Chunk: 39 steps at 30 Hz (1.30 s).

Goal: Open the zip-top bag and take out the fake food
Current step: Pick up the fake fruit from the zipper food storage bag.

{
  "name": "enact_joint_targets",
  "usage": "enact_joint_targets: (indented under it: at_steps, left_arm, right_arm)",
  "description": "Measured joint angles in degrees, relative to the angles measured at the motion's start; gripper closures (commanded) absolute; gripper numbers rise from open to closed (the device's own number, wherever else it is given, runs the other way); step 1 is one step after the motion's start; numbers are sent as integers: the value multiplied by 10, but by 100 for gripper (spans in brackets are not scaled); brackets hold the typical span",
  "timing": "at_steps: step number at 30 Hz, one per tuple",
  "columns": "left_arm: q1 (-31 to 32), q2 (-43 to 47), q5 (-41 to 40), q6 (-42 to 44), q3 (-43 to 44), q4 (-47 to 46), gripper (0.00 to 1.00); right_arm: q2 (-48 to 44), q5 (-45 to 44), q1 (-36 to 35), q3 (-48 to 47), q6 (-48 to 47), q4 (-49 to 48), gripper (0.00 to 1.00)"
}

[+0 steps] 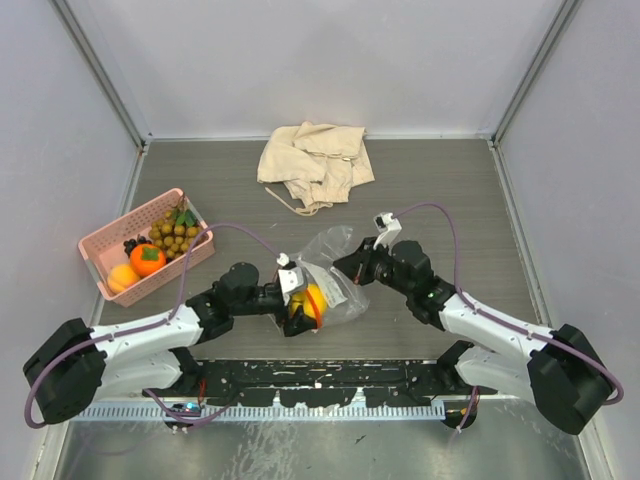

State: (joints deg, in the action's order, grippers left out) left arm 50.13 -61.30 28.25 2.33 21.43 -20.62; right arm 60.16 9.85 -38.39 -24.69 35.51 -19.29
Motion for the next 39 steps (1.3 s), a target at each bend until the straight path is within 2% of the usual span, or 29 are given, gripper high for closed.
enact_joint_targets:
  at_steps: [4, 11, 20, 26, 31, 39]
  left_arm:
    - [24, 9, -21, 32, 0, -2, 48]
    - [60, 4, -79, 94, 5, 6, 49]
    - [75, 19, -141, 164, 7, 25, 49]
    - [77, 38, -150, 181, 6, 25, 49]
    - [79, 70, -179, 156, 6, 31, 54]
    - [71, 175, -243, 1, 10, 100, 55]
  right_arm:
    - [-5, -32, -21, 6, 7, -22, 99]
    - [-24, -156, -110, 6, -5, -15, 99]
    - [-87, -275, -113, 51, 41, -15, 99]
    - [-47, -301, -114, 31, 48, 11, 99]
    - [-44, -316, -116, 28, 47, 36, 99]
    - [-144, -350, -116, 41, 32, 59, 99]
